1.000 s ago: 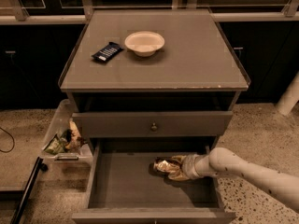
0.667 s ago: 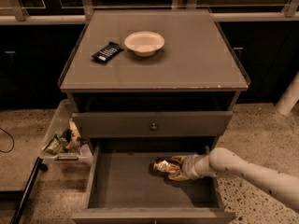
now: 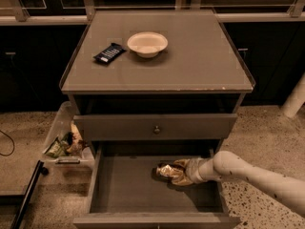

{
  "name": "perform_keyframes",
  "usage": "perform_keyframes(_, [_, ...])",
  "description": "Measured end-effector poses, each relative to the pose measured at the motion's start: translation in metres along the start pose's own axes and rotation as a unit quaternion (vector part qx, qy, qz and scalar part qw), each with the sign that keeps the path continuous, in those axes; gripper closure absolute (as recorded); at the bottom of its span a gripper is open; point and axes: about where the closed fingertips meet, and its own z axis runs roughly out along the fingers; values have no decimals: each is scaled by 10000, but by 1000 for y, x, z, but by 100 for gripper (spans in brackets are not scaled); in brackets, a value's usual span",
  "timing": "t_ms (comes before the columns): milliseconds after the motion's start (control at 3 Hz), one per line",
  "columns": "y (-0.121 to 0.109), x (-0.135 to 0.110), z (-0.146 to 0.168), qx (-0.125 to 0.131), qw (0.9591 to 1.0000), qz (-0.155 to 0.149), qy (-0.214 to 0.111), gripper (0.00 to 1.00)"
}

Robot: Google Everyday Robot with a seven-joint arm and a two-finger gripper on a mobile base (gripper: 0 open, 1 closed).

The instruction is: Place orange can into middle drawer

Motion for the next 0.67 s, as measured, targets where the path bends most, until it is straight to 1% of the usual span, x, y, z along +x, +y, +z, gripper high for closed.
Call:
perform_keyframes(333, [0,0,0,0,10000,0,0,11])
perform_keyframes(667, [0,0,0,-1,10000,0,-1,0])
